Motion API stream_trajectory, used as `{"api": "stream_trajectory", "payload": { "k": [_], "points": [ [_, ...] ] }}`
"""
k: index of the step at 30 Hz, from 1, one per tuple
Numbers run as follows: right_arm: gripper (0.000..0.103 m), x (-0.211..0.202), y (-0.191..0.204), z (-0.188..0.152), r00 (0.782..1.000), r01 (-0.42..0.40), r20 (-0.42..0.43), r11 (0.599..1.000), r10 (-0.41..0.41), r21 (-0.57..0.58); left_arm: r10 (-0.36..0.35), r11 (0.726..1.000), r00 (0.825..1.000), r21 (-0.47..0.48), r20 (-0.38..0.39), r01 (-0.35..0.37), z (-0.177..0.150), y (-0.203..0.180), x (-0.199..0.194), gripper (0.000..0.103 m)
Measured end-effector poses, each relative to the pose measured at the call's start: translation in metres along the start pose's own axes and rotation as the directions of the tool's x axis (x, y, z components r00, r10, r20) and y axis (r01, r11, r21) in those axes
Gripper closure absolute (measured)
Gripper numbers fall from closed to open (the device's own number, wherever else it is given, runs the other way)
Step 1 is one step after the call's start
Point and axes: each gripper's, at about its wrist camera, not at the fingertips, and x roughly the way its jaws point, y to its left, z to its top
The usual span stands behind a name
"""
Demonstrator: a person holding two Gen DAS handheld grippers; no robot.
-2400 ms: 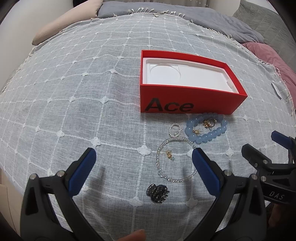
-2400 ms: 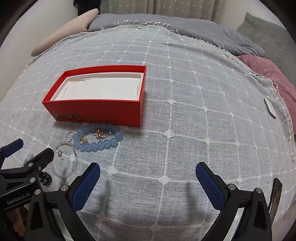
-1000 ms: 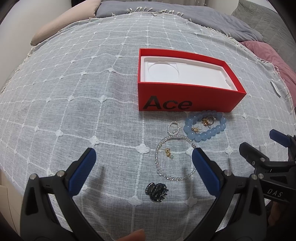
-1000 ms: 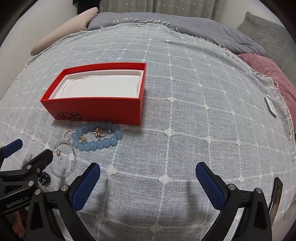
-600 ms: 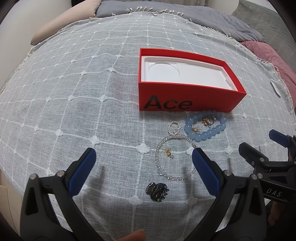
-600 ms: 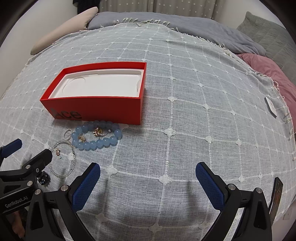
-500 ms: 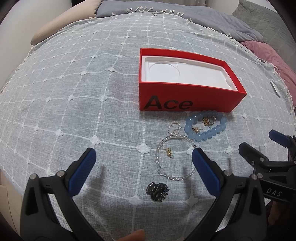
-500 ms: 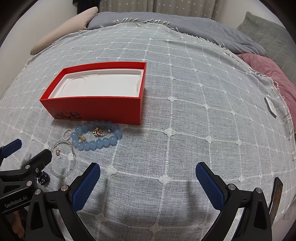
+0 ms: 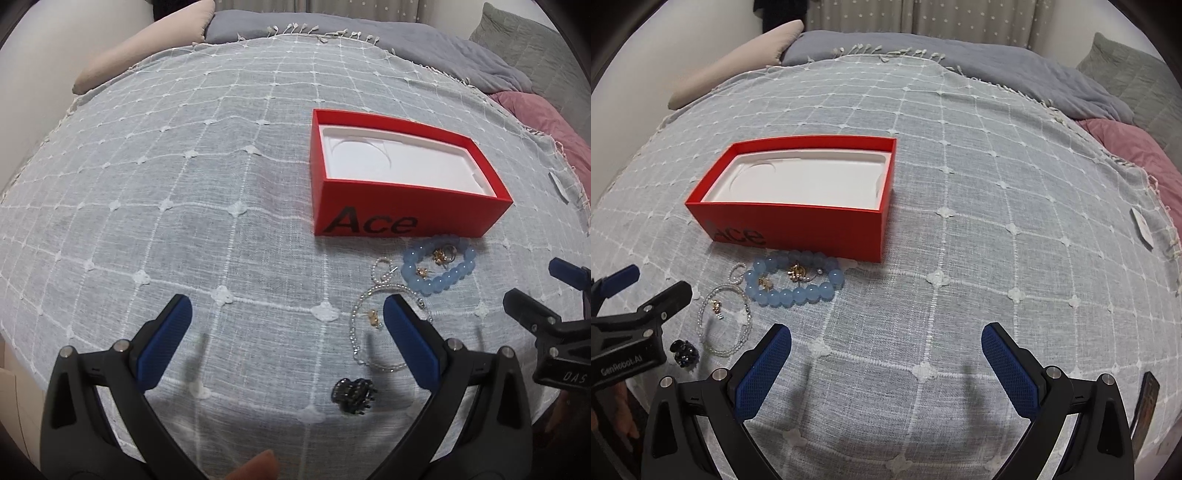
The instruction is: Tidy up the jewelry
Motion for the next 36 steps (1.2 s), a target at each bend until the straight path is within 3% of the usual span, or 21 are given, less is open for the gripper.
{"api": "stream_trajectory", "payload": {
  "k": [3, 7, 12, 15, 18, 19, 22, 26, 32, 36],
  "points": [
    [0.0, 0.003, 0.0, -0.002, 0.999, -0.042, 0.009, 0.999, 0.043, -0.029, -0.057, 0.998, 0.998, -0.033, -0.033, 0.056, 0.0, 0.013, 0.003, 0.0],
    [0.0, 0.011, -0.002, 0.0, 0.996, -0.084, -0.029, 0.996, 0.084, -0.02, -0.199, 0.977, 0.976, -0.09, -0.089, 0.192, -0.001, 0.032, 0.007, 0.0],
    [0.0, 0.018, -0.015, 0.006, 0.99, -0.133, -0.052, 0.991, 0.134, 0.025, -0.253, 0.967, 0.965, -0.063, -0.073, 0.248, -0.006, 0.042, 0.006, 0.006],
    [0.0, 0.021, -0.02, 0.01, 0.985, -0.165, -0.046, 0.985, 0.167, 0.055, -0.303, 0.953, 0.949, -0.043, -0.083, 0.3, -0.01, 0.038, 0.007, 0.018],
    [0.003, 0.022, -0.02, 0.011, 0.979, -0.193, -0.048, 0.978, 0.197, 0.075, -0.366, 0.931, 0.924, -0.024, -0.111, 0.365, -0.008, 0.028, 0.01, 0.042],
    [0.006, 0.023, -0.02, 0.011, 0.974, -0.213, -0.055, 0.973, 0.219, 0.09, -0.384, 0.923, 0.915, -0.019, -0.12, 0.385, -0.008, 0.025, 0.01, 0.049],
    [0.025, 0.027, -0.019, 0.015, 0.96, -0.268, -0.057, 0.958, 0.274, 0.104, -0.418, 0.907, 0.9, 0.009, -0.121, 0.422, -0.007, 0.015, 0.006, 0.055],
    [0.043, 0.034, -0.014, 0.019, 0.964, -0.257, -0.055, 0.963, 0.262, 0.086, -0.413, 0.905, 0.901, 0.053, -0.136, 0.423, -0.006, 0.004, 0.005, 0.061],
    [0.055, 0.042, -0.006, 0.024, 0.962, -0.265, -0.043, 0.959, 0.27, 0.1, -0.391, 0.908, 0.899, 0.077, -0.199, 0.412, -0.013, -0.002, 0.017, 0.077],
    [0.062, 0.048, -0.005, 0.022, 0.958, -0.276, -0.048, 0.956, 0.282, 0.103, -0.377, 0.91, 0.902, 0.1, -0.209, 0.403, -0.013, -0.007, 0.019, 0.078]
  ]
}}
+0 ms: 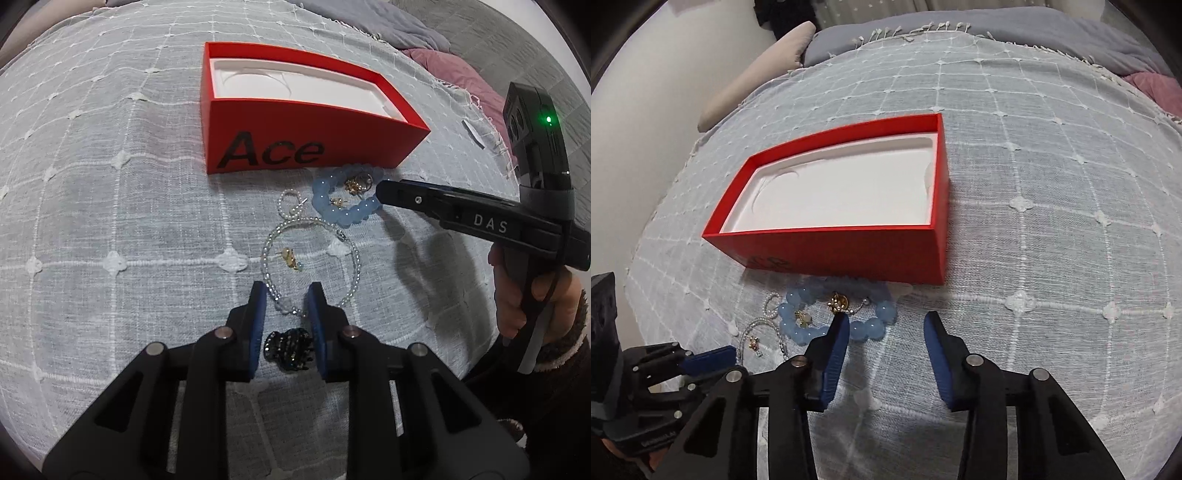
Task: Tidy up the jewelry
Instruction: 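Lower the left gripper and close it on the silver rhinestone bracelet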
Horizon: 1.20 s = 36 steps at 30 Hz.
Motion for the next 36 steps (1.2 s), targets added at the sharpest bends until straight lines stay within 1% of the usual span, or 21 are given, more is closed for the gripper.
{"api": "stream_trajectory", "payload": {
  "k": [3, 6, 7, 8, 11, 15, 16, 18, 24, 25, 30, 32, 33, 36],
  "points": [
    [0.064, 0.004, 0.005, 0.002, 1.0, 0.018, 0.009, 1.0, -0.018, -0.018, 0.022, 1.0, 1.0, 0.012, 0.002, -0.022, 0.001, -0.003, 0.002, 0.08],
    [0.069, 0.006, 0.009, 0.001, 1.0, 0.014, 0.013, 1.0, -0.013, -0.018, 0.061, 0.998, 0.998, 0.03, 0.012, -0.061, 0.001, -0.008, 0.003, 0.087],
    [0.073, 0.006, 0.011, 0.001, 1.0, 0.011, 0.013, 1.0, -0.011, -0.023, 0.071, 0.997, 0.997, 0.034, 0.015, -0.071, 0.001, -0.009, 0.003, 0.089],
    [0.078, 0.006, 0.012, 0.001, 1.0, 0.005, 0.012, 1.0, -0.005, -0.028, 0.075, 0.996, 0.997, 0.036, 0.017, -0.076, 0.001, -0.01, 0.004, 0.09],
    [0.08, 0.005, 0.014, 0.0, 1.0, 0.005, 0.011, 0.999, -0.004, -0.036, 0.087, 0.996, 0.996, 0.031, 0.023, -0.087, 0.003, -0.012, 0.005, 0.093],
    [0.086, 0.003, 0.01, -0.001, 1.0, -0.018, 0.012, 1.0, 0.018, -0.018, 0.091, 0.996, 0.995, 0.014, 0.035, -0.092, 0.005, -0.016, 0.006, 0.093],
    [0.094, 0.001, 0.009, -0.002, 1.0, -0.013, 0.022, 1.0, 0.014, -0.017, 0.092, 0.996, 0.995, 0.012, 0.038, -0.092, 0.003, -0.015, 0.005, 0.093],
    [0.094, -0.003, 0.01, -0.002, 0.999, 0.008, 0.042, 1.0, -0.007, -0.027, 0.093, 0.996, 0.995, 0.014, 0.045, -0.094, 0.001, -0.015, 0.004, 0.093],
    [0.095, -0.011, 0.008, -0.005, 0.999, -0.006, 0.046, 1.0, 0.007, -0.02, 0.084, 0.996, 0.994, 0.026, 0.077, -0.086, -0.002, -0.015, -0.008, 0.093],
    [0.101, -0.014, 0.008, -0.006, 0.999, -0.01, 0.051, 1.0, 0.011, -0.02, 0.082, 0.996, 0.993, 0.024, 0.084, -0.084, -0.002, -0.015, -0.011, 0.093],
    [0.101, -0.034, 0.002, -0.009, 0.995, -0.027, 0.094, 1.0, 0.028, -0.012, 0.079, 0.997, 0.99, 0.016, 0.12, -0.081, -0.001, -0.012, -0.023, 0.093],
    [0.1, -0.035, -0.002, -0.01, 0.995, -0.036, 0.091, 0.999, 0.037, -0.004, 0.079, 0.997, 0.988, 0.013, 0.133, -0.081, 0.0, -0.012, -0.027, 0.093],
    [0.1, -0.034, -0.004, -0.01, 0.995, -0.059, 0.081, 0.998, 0.059, 0.004, 0.082, 0.996, 0.987, 0.012, 0.138, -0.085, 0.0, -0.011, -0.028, 0.093],
    [0.097, -0.029, -0.014, -0.01, 0.993, -0.091, 0.077, 0.994, 0.086, 0.064, 0.106, 0.994, 0.983, 0.005, 0.149, -0.107, 0.001, -0.009, -0.029, 0.093]
  ]
}}
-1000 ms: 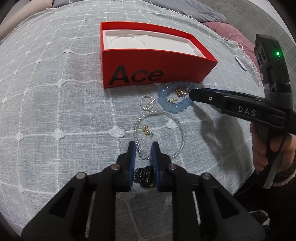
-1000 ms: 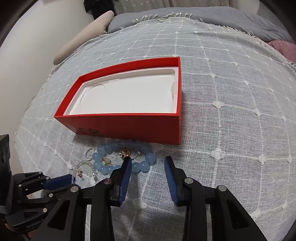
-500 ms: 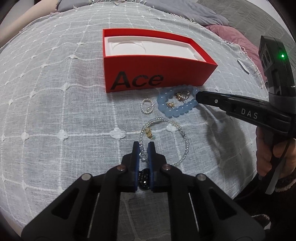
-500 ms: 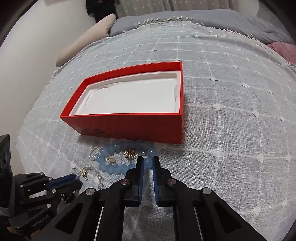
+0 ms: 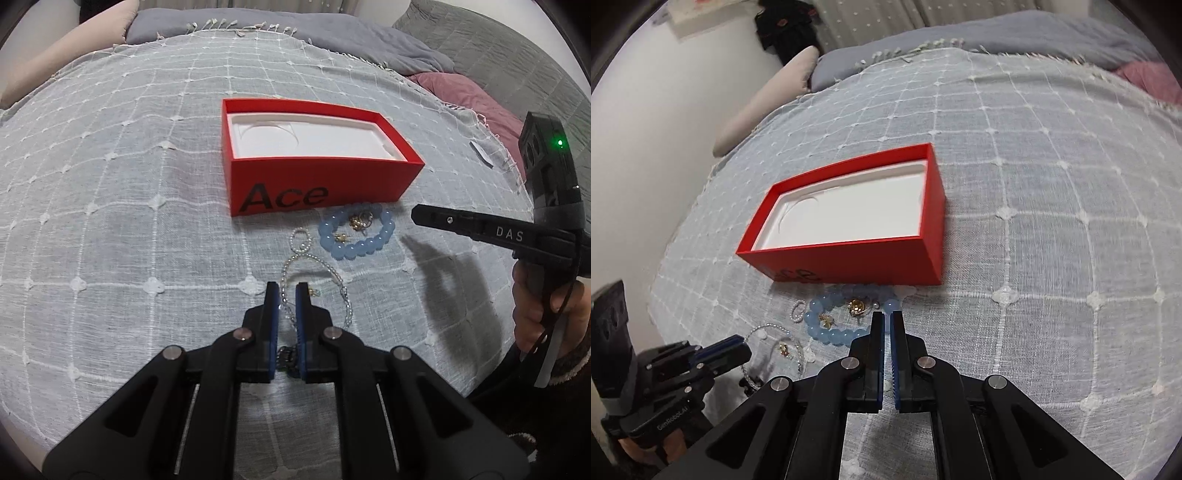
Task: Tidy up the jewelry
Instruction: 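Lower the left gripper and close it on the silver rhinestone bracelet, then close the right gripper on the light-blue bead bracelet while the left gripper holds the silver bracelet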
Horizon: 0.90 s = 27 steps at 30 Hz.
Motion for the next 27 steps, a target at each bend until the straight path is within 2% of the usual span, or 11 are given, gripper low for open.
{"api": "stream_trajectory", "payload": {
  "k": [1, 5, 13, 22, 24, 27],
  "points": [
    [0.092, 0.002, -0.003, 0.001, 1.0, 0.003, -0.003, 1.0, -0.003, 0.018, 0.006, 1.0, 1.0, -0.004, 0.003, -0.006, 0.0, 0.002, 0.0, 0.093],
    [0.089, 0.007, -0.006, 0.005, 1.0, 0.008, -0.01, 0.999, -0.008, 0.043, 0.023, 1.0, 1.0, -0.018, 0.008, -0.023, 0.001, 0.006, 0.0, 0.093],
    [0.087, 0.023, 0.003, 0.002, 0.997, 0.057, -0.045, 0.998, -0.057, 0.003, 0.046, 0.998, 0.999, -0.033, 0.006, -0.046, 0.0, 0.01, 0.004, 0.093],
    [0.086, 0.021, 0.007, 0.001, 0.996, 0.088, -0.028, 0.996, -0.089, -0.021, 0.062, 0.998, 0.998, -0.026, -0.003, -0.062, -0.003, 0.008, 0.007, 0.093],
    [0.083, 0.02, 0.009, 0.0, 0.996, 0.089, -0.021, 0.996, -0.09, -0.024, 0.061, 0.998, 0.998, -0.023, -0.003, -0.061, -0.003, 0.007, 0.007, 0.093],
    [0.069, 0.02, 0.009, 0.001, 0.996, 0.083, -0.02, 0.996, -0.084, -0.018, 0.059, 0.998, 0.998, -0.02, -0.002, -0.059, -0.003, 0.006, 0.006, 0.093]
  ]
}}
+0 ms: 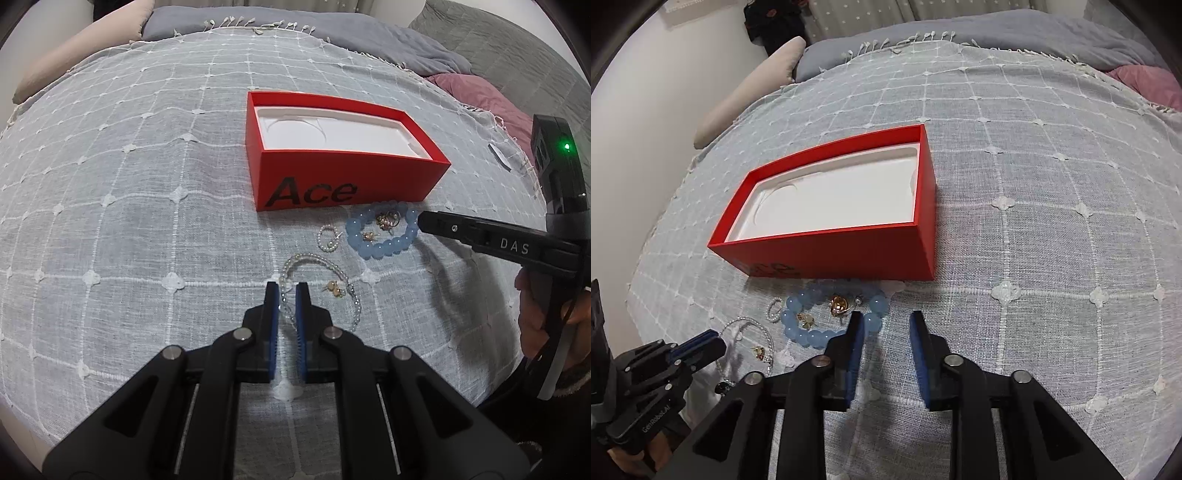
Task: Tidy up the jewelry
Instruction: 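Close the right gripper on the light-blue bead bracelet while the left gripper holds the silver bracelet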
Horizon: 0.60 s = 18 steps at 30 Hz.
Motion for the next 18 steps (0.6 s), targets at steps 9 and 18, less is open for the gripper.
{"api": "stream_trajectory", "payload": {
  "k": [9, 18],
  "points": [
    [0.043, 0.01, 0.012, 0.005, 0.998, 0.063, 0.028, 0.998, -0.062, -0.028, 0.0, 1.0, 1.0, 0.003, -0.008, 0.0, -0.001, -0.002, 0.002, 0.093],
    [0.072, 0.027, 0.033, 0.0, 0.988, 0.153, 0.039, 0.975, -0.149, -0.161, 0.004, 1.0, 1.0, 0.005, -0.017, -0.004, -0.001, -0.003, 0.005, 0.093]
  ]
}}
